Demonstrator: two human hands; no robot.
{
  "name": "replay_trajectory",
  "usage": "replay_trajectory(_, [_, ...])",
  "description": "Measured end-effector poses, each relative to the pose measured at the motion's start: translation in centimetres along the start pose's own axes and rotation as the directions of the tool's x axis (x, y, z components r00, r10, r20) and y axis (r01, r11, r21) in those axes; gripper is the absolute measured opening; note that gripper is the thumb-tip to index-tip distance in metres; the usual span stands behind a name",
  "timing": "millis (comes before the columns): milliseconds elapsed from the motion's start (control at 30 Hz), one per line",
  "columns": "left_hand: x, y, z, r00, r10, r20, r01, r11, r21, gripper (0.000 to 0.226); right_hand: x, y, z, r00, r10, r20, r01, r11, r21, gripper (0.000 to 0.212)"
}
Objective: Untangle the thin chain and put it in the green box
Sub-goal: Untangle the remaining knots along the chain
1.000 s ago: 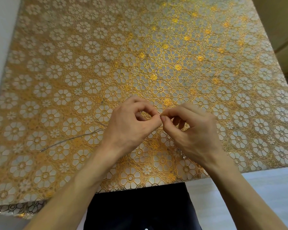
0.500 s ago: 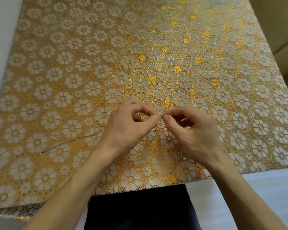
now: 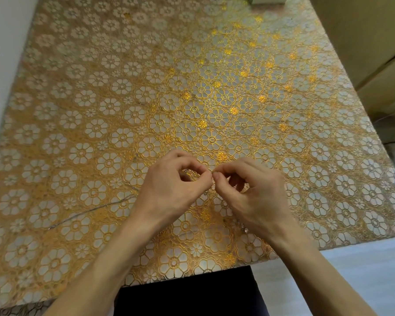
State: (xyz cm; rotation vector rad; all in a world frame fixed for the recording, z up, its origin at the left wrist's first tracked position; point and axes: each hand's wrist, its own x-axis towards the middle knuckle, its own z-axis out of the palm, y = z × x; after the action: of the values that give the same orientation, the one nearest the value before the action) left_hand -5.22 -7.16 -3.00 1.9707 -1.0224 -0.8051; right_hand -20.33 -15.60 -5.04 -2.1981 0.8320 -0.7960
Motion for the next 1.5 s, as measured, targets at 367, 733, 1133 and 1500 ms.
replay_trajectory(367, [-0.2,0.1,0.2,0.999,0.009,-0.036,-0.009,1.000,0.004,0.015,-0.2,-0.7,0.7,1.000,0.016,-0.024,-0.017,0.999,-0.029,0.004])
replay_trajectory(733, [0.4,-0.6,-1.0,0.985,0.047,0.169,-0.044,0.999,-0.022,0.013,0.6,-1.0,-1.0,0.926,0.220,0.307,-0.269,0.955,0.127,0.007])
replay_trajectory(1133, [-0.2,-1.4,-2.1,0.914,0.405,0.030,-0.405,0.900,0.162,0.017,1.3,-0.8,-2.1,0.838,0.362,0.409,-0.496,0.817,0.293,0.013])
replay_trajectory(1500, [-0.2,-1.5,-1.2,0.878,0.477,-0.027,-0.462,0.862,0.210,0.015,1.1,-1.1,-1.7,0.870,0.352,0.345,-0.461,0.828,0.318,0.010])
